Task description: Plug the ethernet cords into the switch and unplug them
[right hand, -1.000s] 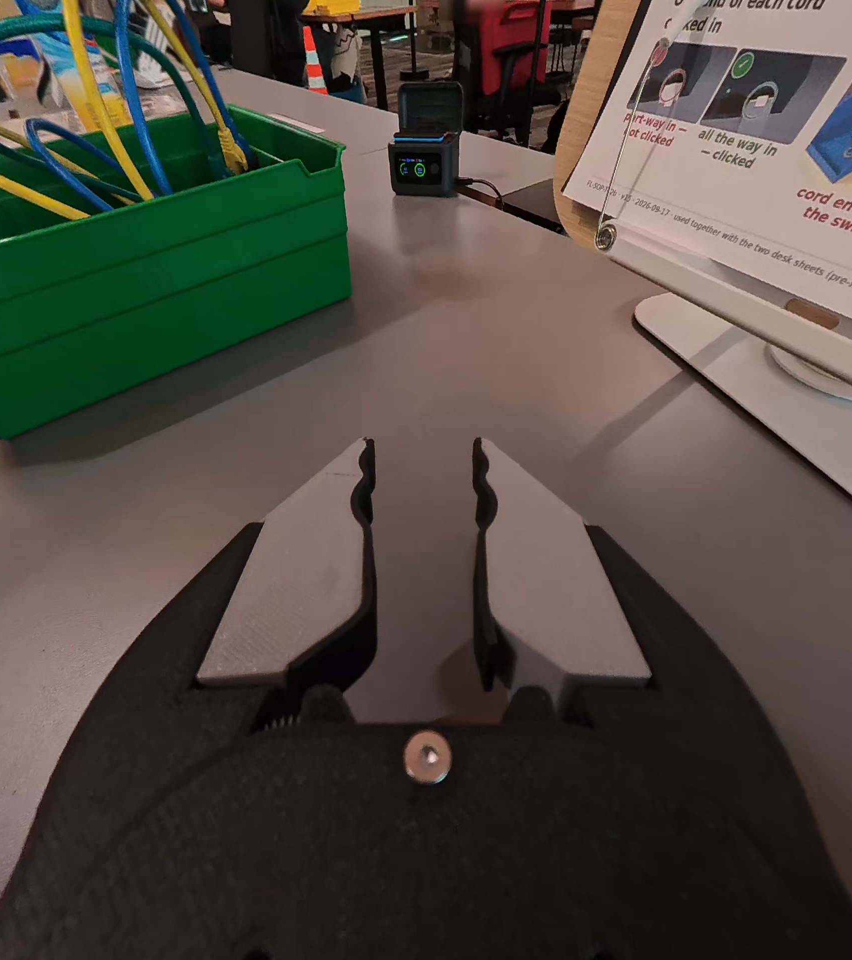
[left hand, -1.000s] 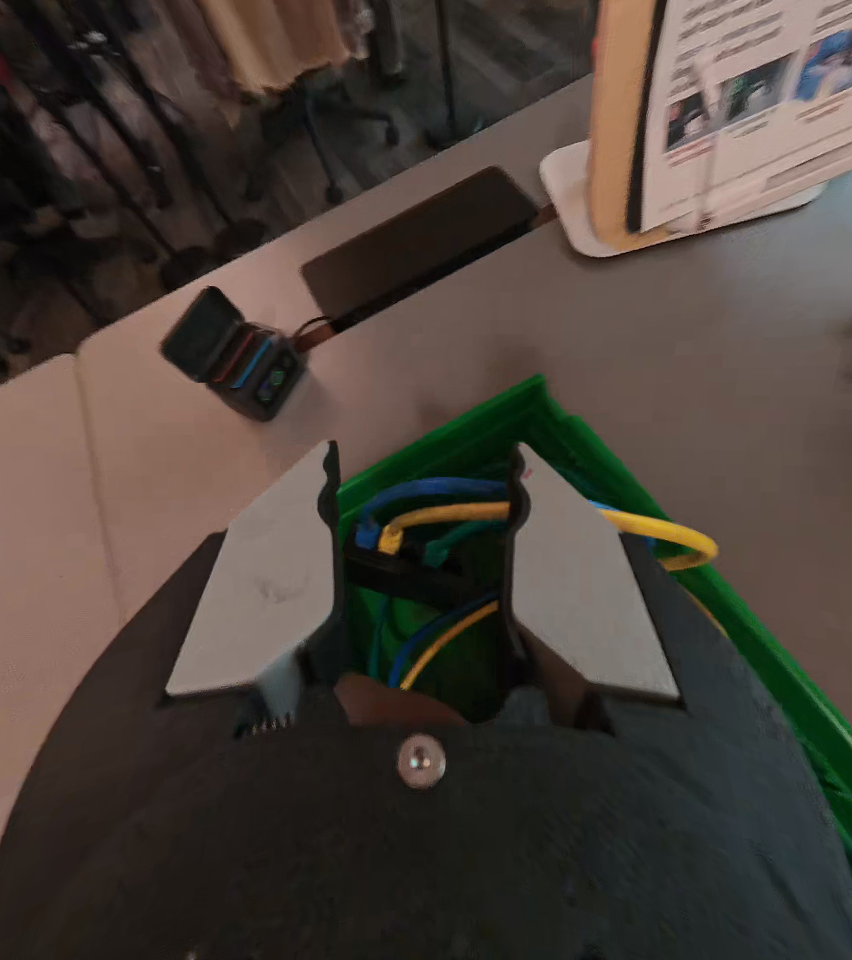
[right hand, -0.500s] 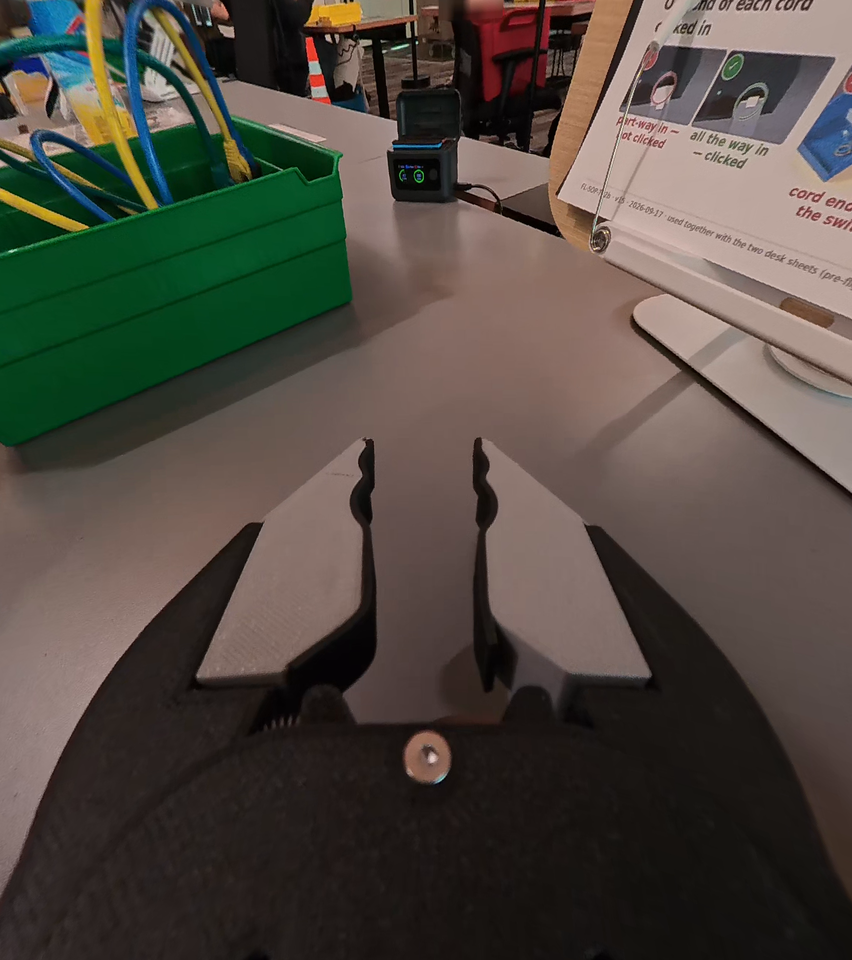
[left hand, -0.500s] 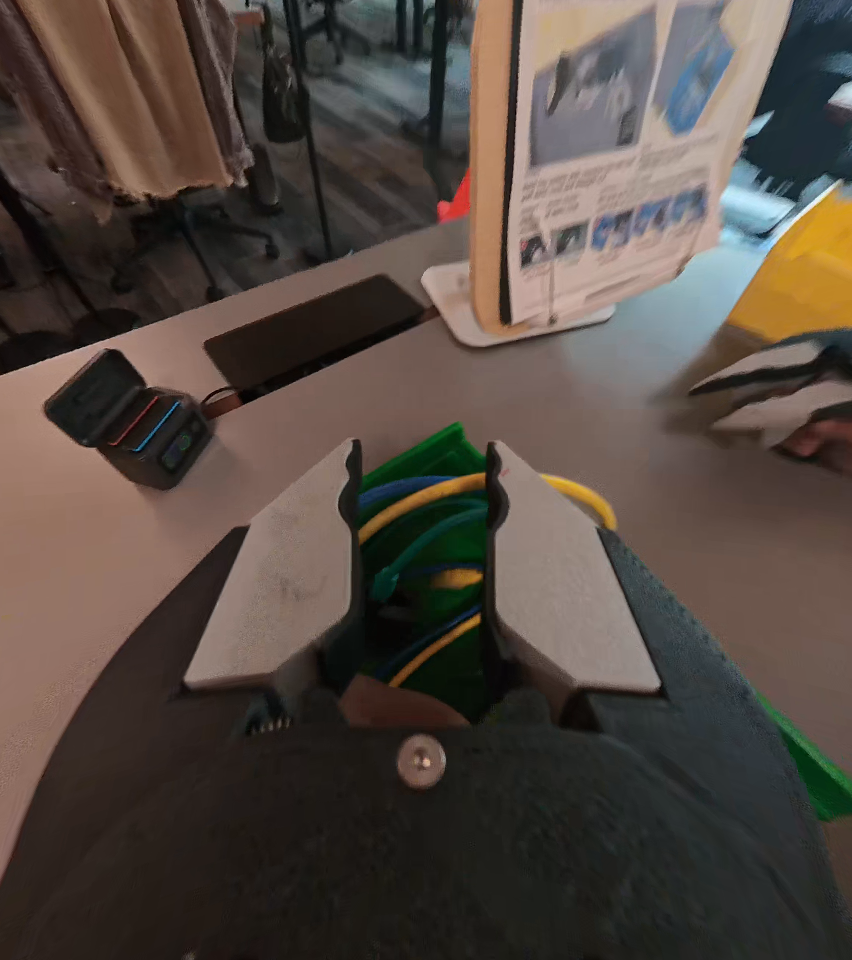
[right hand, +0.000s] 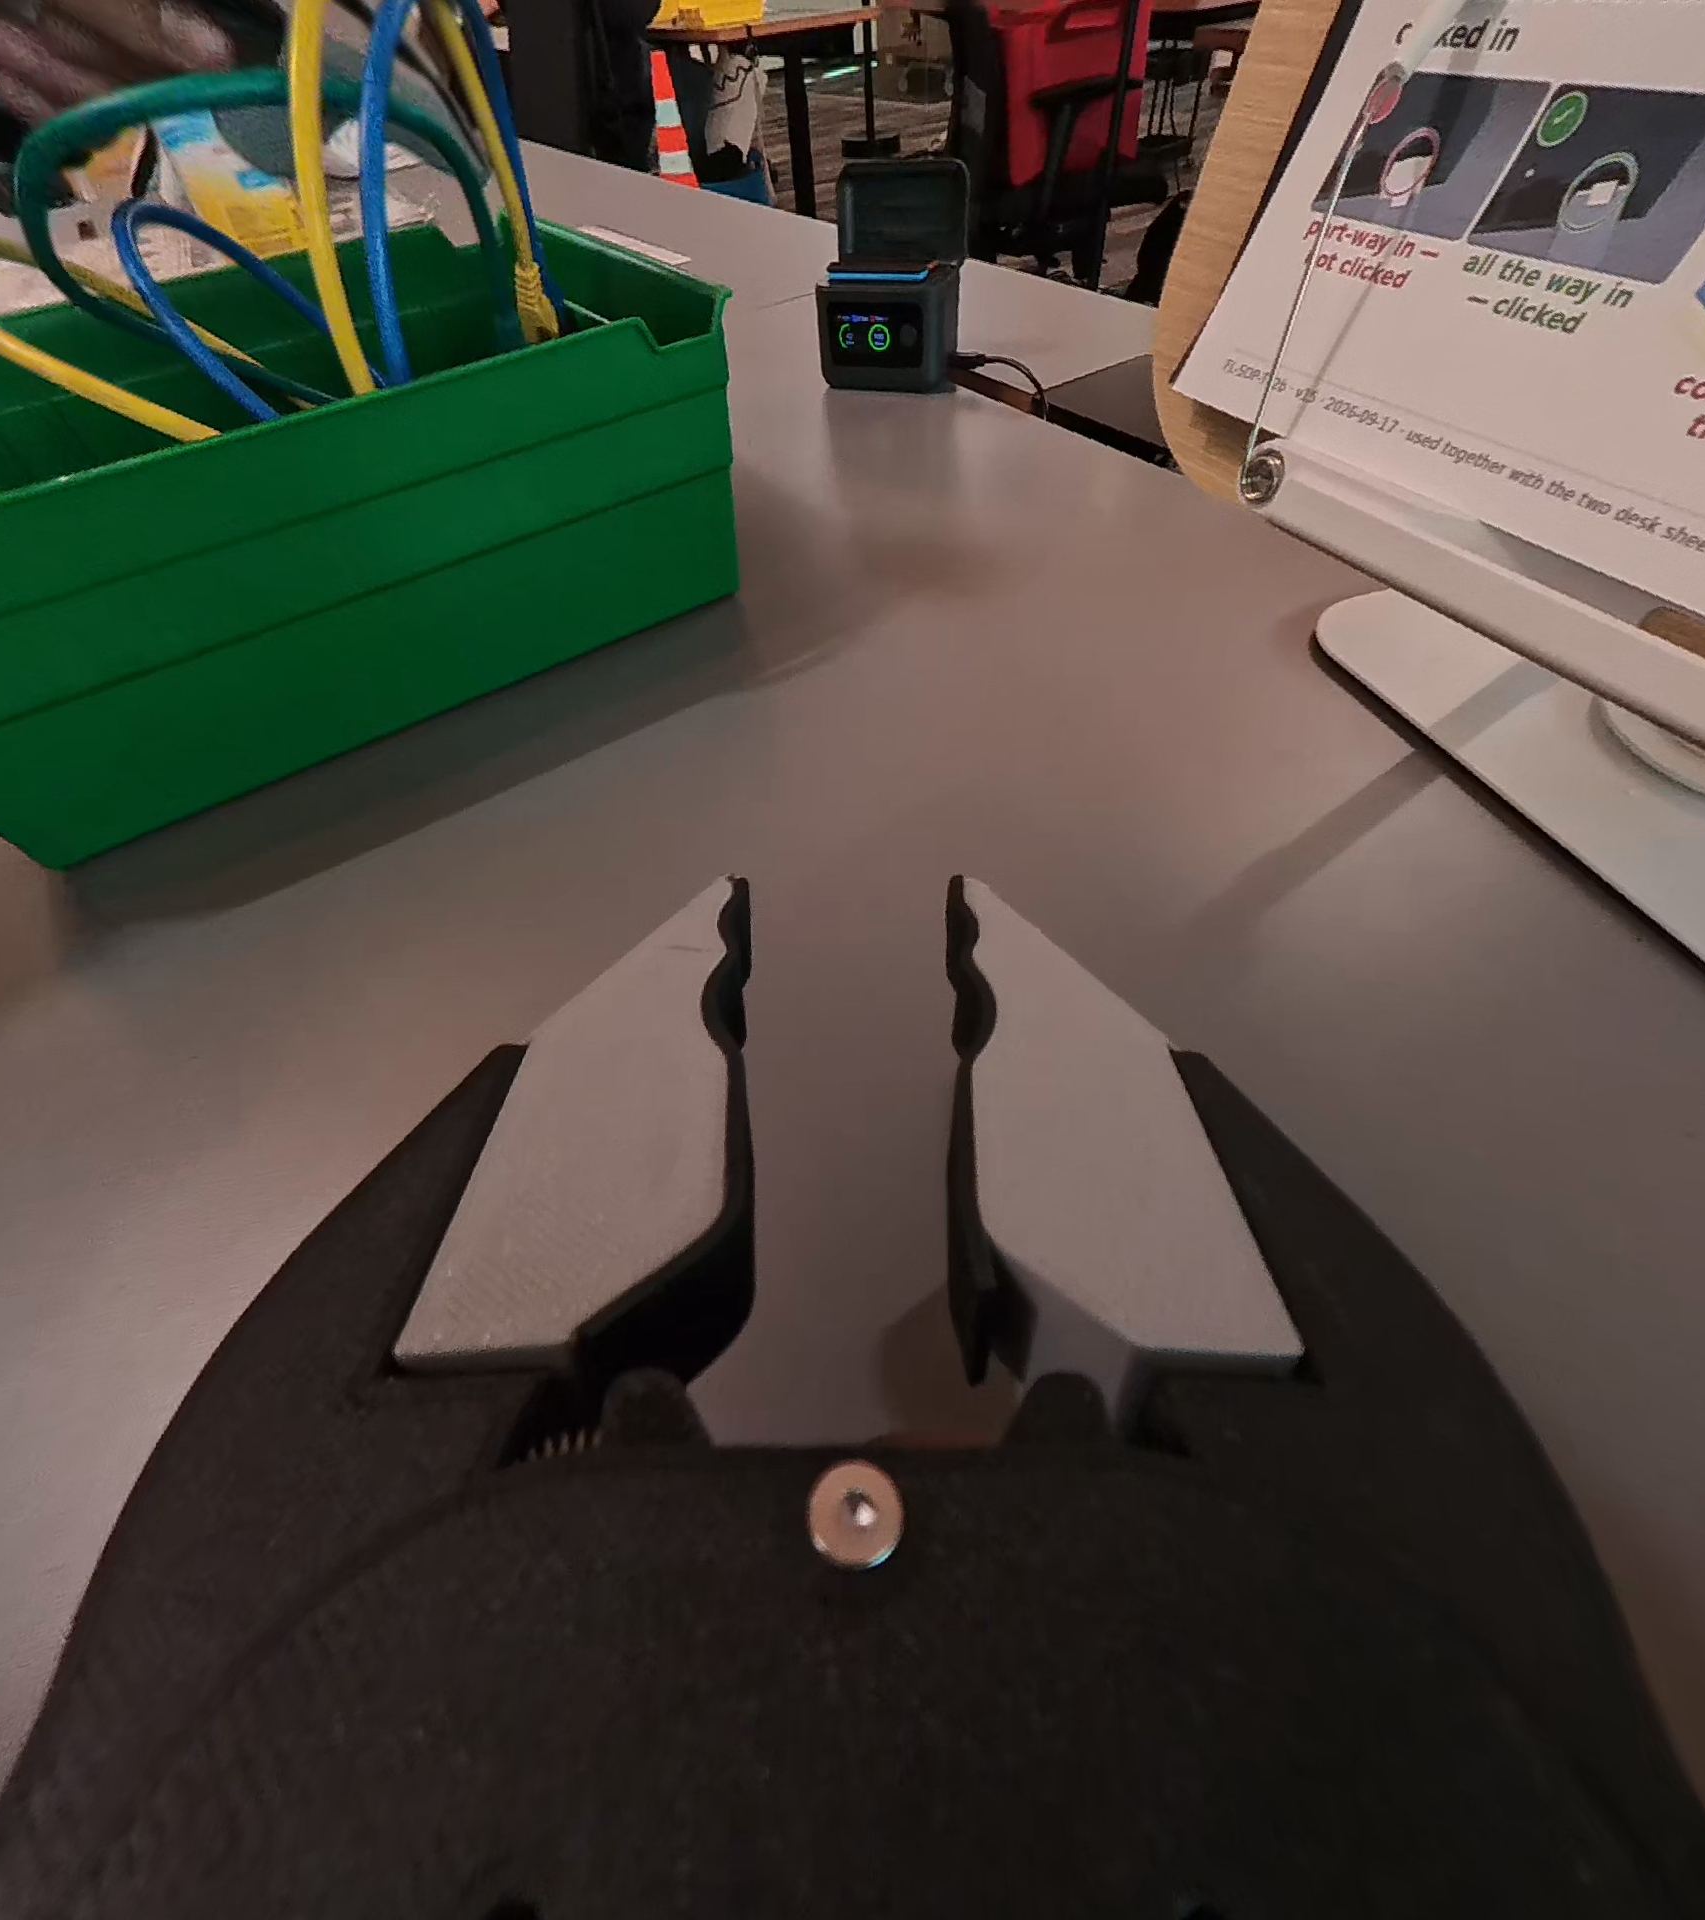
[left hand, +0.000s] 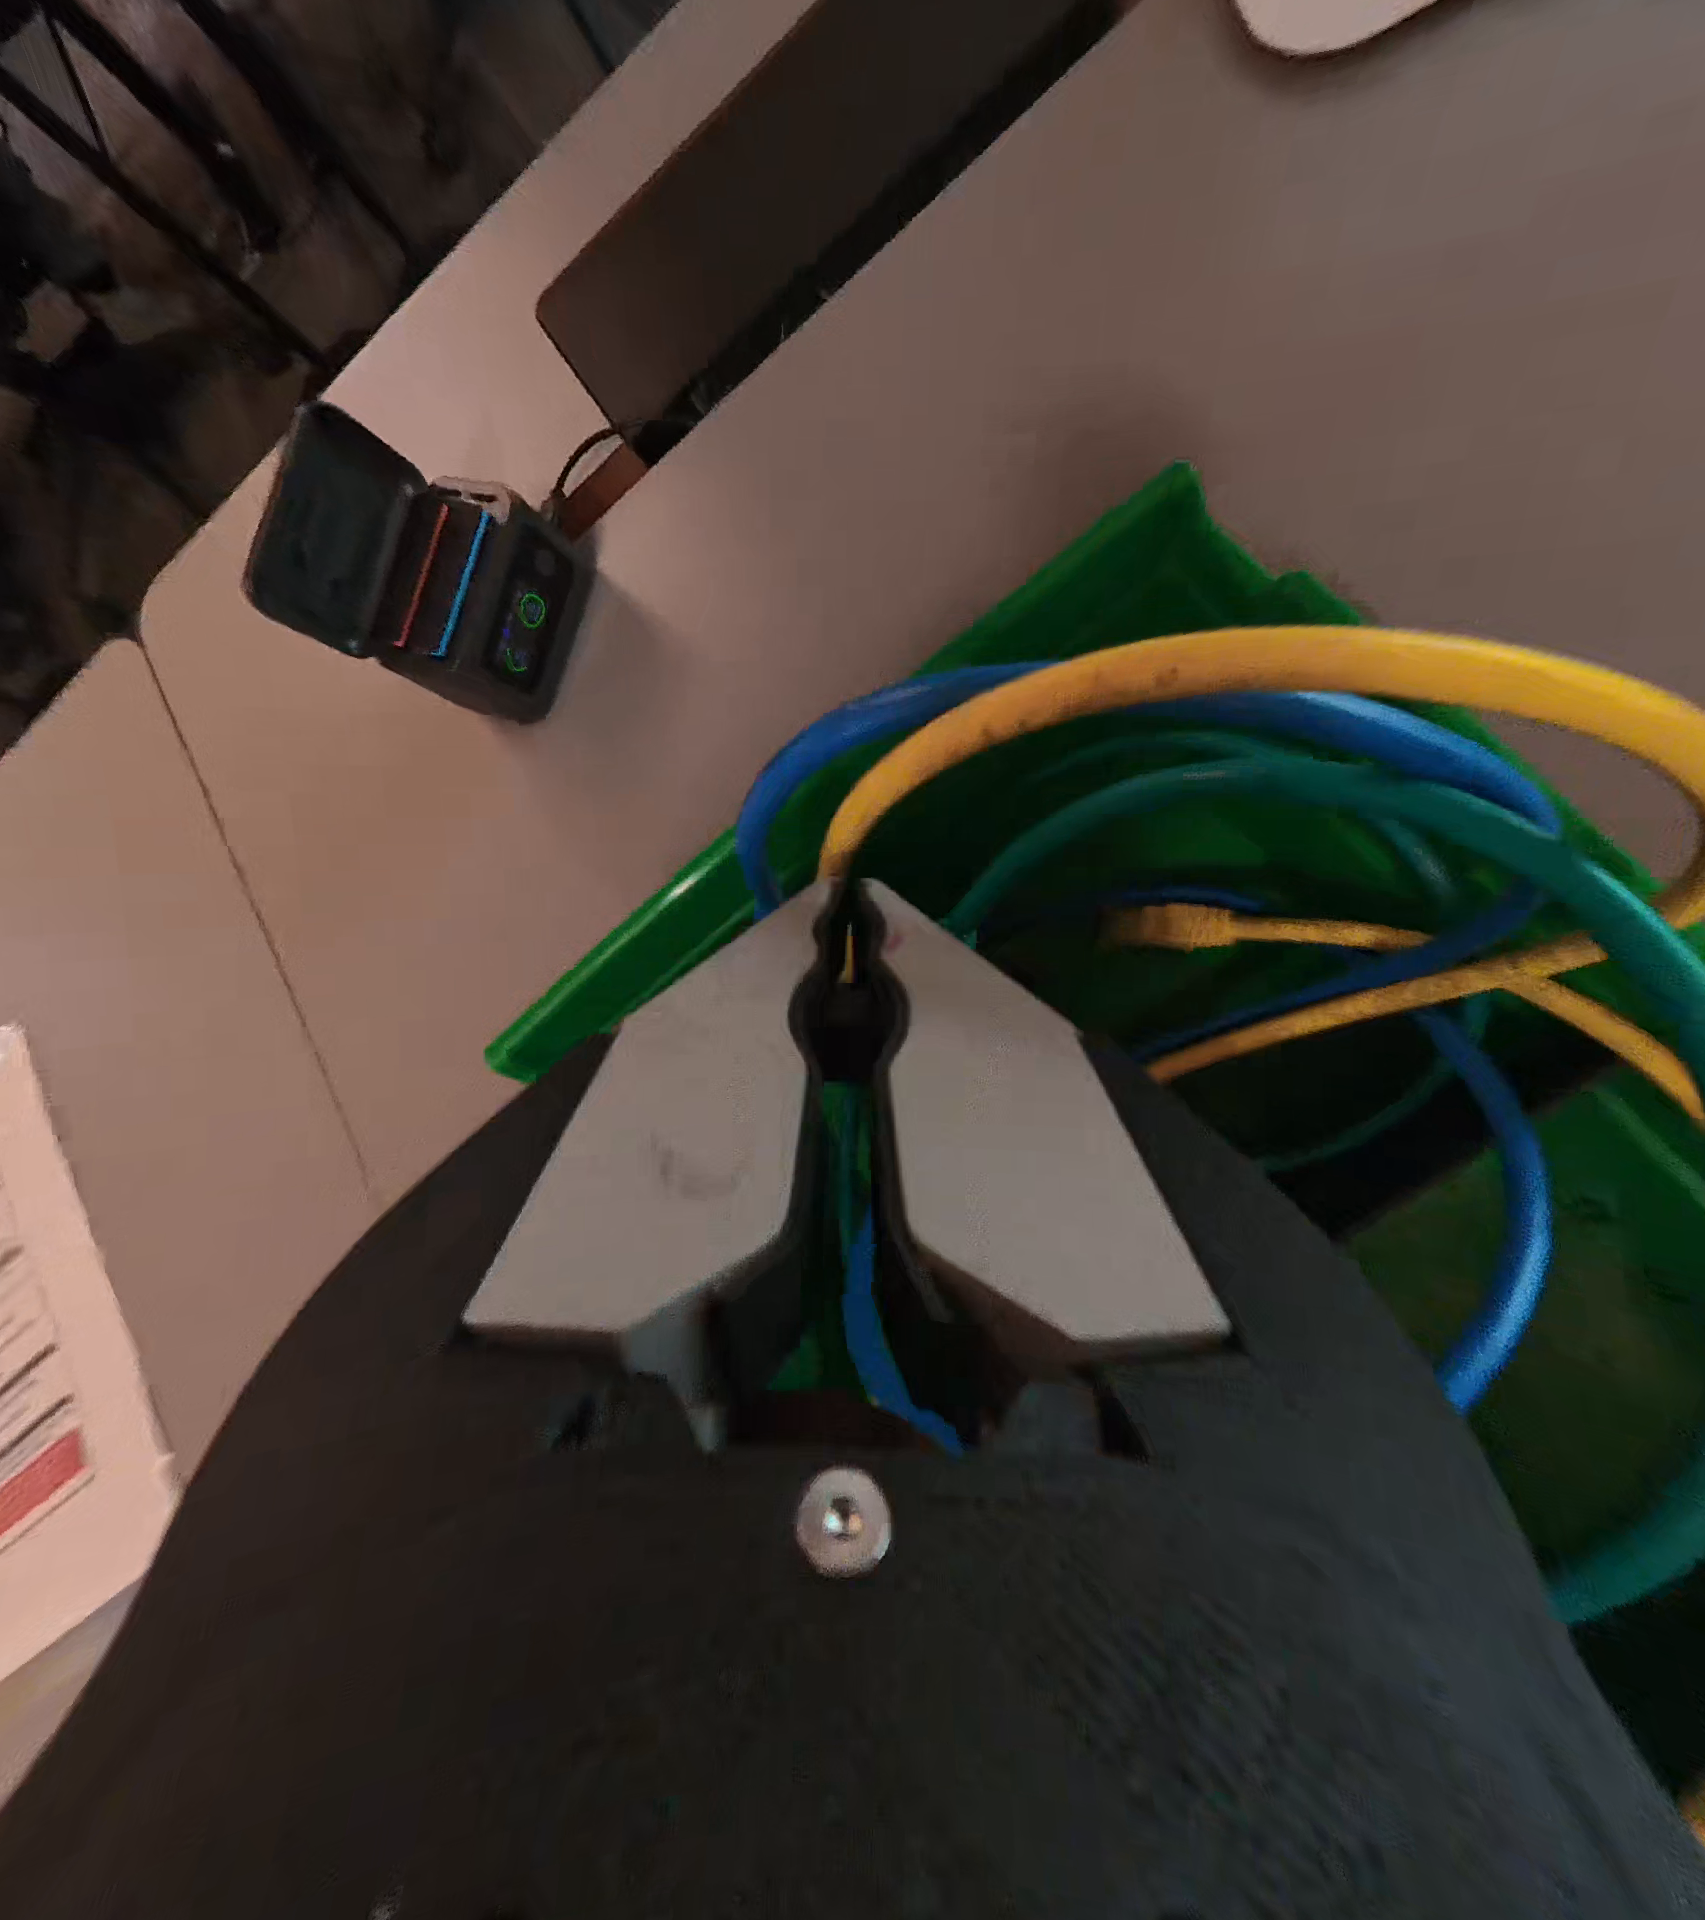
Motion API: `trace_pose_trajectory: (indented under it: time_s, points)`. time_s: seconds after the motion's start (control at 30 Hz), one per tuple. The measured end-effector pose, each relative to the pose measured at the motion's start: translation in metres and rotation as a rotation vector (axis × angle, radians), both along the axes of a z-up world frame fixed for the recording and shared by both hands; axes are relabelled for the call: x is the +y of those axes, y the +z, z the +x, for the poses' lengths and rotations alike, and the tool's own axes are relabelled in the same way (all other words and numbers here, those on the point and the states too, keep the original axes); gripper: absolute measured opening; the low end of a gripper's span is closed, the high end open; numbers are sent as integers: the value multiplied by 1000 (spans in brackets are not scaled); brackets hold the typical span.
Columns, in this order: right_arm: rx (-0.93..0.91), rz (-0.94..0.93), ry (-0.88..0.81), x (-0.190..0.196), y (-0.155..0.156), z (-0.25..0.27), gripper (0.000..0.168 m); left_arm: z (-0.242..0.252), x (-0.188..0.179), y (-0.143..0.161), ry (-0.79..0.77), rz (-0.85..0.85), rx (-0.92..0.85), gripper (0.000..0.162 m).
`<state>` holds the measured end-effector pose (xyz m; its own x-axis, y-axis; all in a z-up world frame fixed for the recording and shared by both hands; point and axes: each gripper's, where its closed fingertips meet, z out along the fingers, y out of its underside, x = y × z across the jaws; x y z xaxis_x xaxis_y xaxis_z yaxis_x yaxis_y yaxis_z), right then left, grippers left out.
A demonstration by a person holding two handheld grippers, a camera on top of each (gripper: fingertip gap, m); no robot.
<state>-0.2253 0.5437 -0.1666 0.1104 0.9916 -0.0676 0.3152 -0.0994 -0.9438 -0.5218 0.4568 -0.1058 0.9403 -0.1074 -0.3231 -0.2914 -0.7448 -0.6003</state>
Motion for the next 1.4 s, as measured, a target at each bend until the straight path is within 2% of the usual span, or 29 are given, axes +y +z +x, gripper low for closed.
trace_pose_trajectory:
  time_s: [0.07,0.17,0.23,0.37,0.43,0.53,0.6,0.77,0.8,0.83,0.9,0.93,1.1,1.13,1.17,1.23,1.3,1.4]
  points:
    - [0,5,4,-2,0,0,34,-11,4,25,37,73,95,0]
    - [-1,6,11,-5,0,0,34,-3,10,94,52,300,45,0]
    - [-4,5,17,-6,0,-1,34,10,7,115,16,306,1,0]
    - [-1,7,14,-6,0,0,34,10,-15,97,-2,111,74,0]
    - [1,2,13,-6,0,1,34,-3,-24,80,20,45,173,35]
    - [2,-5,14,-6,0,1,34,-4,-30,42,19,-54,157,54]
    - [-1,-10,14,-6,-1,1,35,-9,-23,27,30,-61,208,56]
    - [-1,-29,13,-4,-1,0,34,0,5,-8,5,-89,170,54]
    - [2,-35,12,-4,-1,1,34,0,9,-12,4,-95,170,43]
    - [4,-40,11,-3,0,1,34,-9,13,-6,33,-64,223,11]
    - [9,-50,12,-3,0,1,34,-8,14,-4,34,-67,179,8]
    - [8,-54,14,-3,0,1,34,-10,13,-1,41,-54,177,0]
    - [2,-51,21,-4,-1,0,34,-15,8,21,97,33,118,0]
    - [7,-47,19,-4,0,1,34,-15,6,21,100,29,117,5]
    - [13,-43,16,-4,1,1,34,-14,4,19,100,9,110,26]
    - [18,-45,13,-4,2,2,34,-10,-1,10,90,-43,97,45]
    - [19,-49,10,-4,2,2,34,-8,-1,8,70,-61,138,51]
    - [19,-50,5,-3,2,3,34,-5,7,5,60,-39,159,48]
